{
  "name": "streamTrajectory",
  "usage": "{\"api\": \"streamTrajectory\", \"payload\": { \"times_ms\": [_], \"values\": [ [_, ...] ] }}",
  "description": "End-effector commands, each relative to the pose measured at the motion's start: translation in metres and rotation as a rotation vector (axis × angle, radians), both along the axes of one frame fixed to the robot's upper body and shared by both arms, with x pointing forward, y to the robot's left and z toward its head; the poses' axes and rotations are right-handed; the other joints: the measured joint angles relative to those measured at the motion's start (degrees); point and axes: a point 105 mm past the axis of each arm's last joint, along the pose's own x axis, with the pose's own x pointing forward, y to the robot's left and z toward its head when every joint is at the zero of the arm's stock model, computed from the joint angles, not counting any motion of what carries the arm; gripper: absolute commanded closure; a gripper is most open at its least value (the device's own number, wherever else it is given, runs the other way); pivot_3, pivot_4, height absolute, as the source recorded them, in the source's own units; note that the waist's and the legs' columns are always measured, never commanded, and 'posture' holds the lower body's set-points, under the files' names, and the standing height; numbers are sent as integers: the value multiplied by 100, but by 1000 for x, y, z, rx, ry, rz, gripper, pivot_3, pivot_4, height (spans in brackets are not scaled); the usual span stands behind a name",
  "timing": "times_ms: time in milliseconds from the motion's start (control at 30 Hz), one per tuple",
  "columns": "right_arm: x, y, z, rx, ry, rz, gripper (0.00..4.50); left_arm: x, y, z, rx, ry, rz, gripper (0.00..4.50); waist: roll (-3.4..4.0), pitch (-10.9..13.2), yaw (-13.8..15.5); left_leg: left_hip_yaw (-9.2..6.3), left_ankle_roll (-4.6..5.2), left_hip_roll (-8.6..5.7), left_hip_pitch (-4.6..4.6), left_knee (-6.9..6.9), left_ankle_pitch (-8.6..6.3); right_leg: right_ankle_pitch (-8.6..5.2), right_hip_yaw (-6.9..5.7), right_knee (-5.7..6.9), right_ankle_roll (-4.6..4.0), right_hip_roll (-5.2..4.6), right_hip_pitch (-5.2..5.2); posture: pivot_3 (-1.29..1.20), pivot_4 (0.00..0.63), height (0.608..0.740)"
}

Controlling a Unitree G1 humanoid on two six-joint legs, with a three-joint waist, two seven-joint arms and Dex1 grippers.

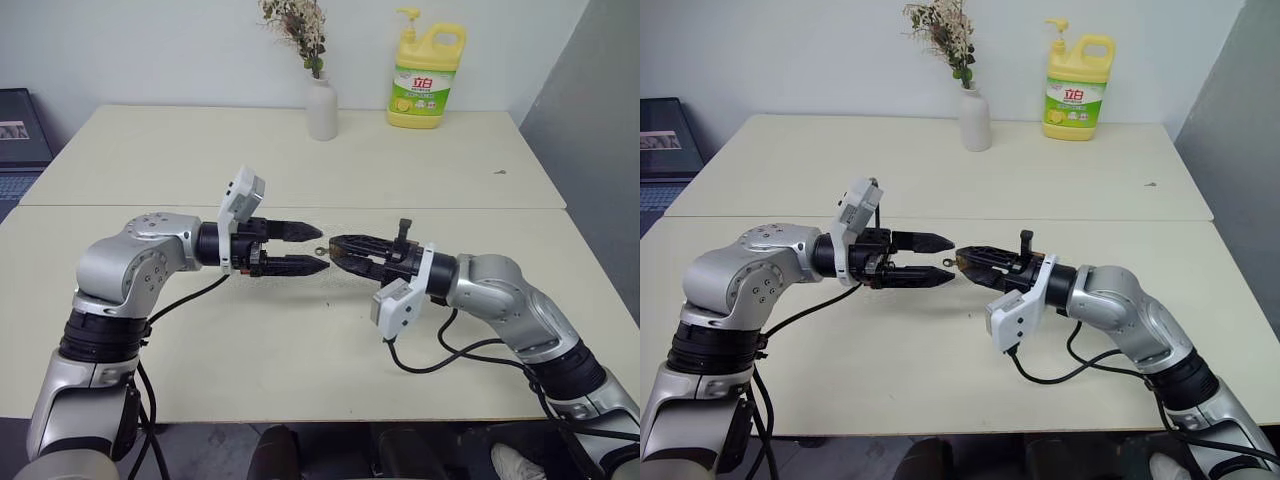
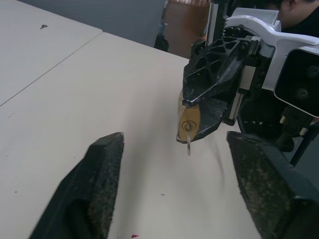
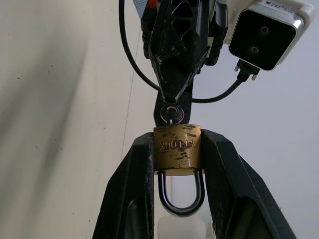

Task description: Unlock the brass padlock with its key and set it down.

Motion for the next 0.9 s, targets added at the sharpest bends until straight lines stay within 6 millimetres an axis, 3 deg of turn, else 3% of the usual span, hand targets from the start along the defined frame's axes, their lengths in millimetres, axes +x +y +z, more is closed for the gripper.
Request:
{"api": "streamTrajectory", "payload": {
  "times_ms": [33,300,700,900],
  "values": [
    [-7,0,17,38,-49,23,3561,0,-1,11,-7,-48,-14,2117,0,0,0,-1,0,0,0,0,0,0,0,0,0,0,0,0,150,740],
    [-8,1,17,38,-40,25,3561,-2,-3,9,8,-39,-47,4475,0,0,1,0,0,0,0,0,0,0,0,0,0,0,0,0,150,740],
    [-8,1,16,36,-32,28,3561,-3,-7,6,17,-44,-75,4500,0,0,-1,-1,0,0,0,0,0,0,0,0,0,0,1,0,150,740],
    [-7,-1,16,65,1,16,3561,-1,-4,5,70,-221,-61,4500,0,0,1,0,0,0,0,0,0,0,1,0,0,0,1,0,150,740]
  ]
}}
